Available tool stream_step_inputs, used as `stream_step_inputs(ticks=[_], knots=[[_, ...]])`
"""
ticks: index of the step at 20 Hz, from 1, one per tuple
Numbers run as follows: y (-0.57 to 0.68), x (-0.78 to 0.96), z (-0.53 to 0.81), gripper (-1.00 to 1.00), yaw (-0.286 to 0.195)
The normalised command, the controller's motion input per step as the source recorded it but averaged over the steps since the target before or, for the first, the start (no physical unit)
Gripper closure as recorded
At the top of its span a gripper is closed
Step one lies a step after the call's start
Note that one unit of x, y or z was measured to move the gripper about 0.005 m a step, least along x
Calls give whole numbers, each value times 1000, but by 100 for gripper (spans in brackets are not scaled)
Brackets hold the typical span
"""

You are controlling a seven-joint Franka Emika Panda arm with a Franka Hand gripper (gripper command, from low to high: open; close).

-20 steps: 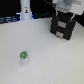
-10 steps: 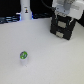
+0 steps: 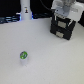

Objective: Open the kcup holder, insert the kcup into the holder, and close the kcup holder

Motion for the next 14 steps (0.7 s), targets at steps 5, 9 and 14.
stream_step_inputs(ticks=[5,9,14], knots=[[3,43,2,100,-9],[-174,442,97,100,-3],[-245,663,100,100,-9]])
